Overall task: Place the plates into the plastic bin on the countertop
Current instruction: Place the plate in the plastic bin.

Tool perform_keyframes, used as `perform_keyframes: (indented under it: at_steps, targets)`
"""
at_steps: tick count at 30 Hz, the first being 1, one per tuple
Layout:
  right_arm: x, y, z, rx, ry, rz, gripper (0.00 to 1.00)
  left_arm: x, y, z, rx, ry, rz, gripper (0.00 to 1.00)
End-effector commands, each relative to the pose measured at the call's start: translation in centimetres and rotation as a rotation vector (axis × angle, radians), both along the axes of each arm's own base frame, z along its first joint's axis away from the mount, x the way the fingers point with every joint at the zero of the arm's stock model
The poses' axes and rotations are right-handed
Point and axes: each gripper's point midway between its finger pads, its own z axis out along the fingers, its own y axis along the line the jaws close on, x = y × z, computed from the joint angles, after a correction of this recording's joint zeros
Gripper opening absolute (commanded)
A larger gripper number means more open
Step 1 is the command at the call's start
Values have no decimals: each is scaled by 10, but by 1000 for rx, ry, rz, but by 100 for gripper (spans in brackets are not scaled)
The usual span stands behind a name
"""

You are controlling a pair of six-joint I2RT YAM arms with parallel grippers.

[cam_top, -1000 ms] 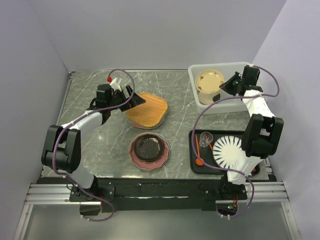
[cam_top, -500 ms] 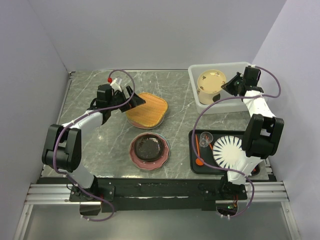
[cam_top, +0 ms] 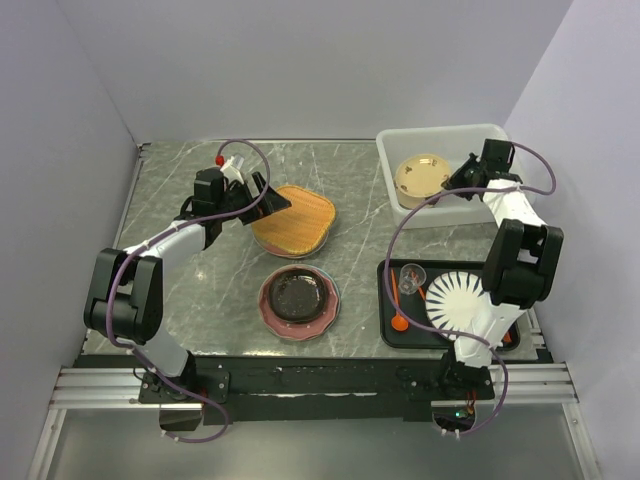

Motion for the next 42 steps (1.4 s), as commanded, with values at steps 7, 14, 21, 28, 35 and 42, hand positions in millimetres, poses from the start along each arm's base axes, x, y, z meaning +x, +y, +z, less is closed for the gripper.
perform_keyframes:
  at_steps: [7, 14, 21, 28, 35, 42]
  targets:
    - [18, 1, -1, -65, 27, 22, 3, 3, -3, 21, -4, -59, -3, 99]
    - [23, 9, -18, -61, 77, 57, 9, 5, 5, 21, 31, -58, 44, 99]
    - [23, 9, -23, -93, 100, 53, 15, 4, 13, 25, 72, -69, 76, 99]
    - [23, 8, -20, -140, 110, 48, 29, 6, 25, 22, 124, -51, 136, 99]
    - [19, 9, 0, -191, 78, 34, 54, 7, 34, 16, 168, -35, 172, 99]
    - [14, 15, 26, -222, -3, 23, 73, 6, 49, 5, 239, 3, 240, 99]
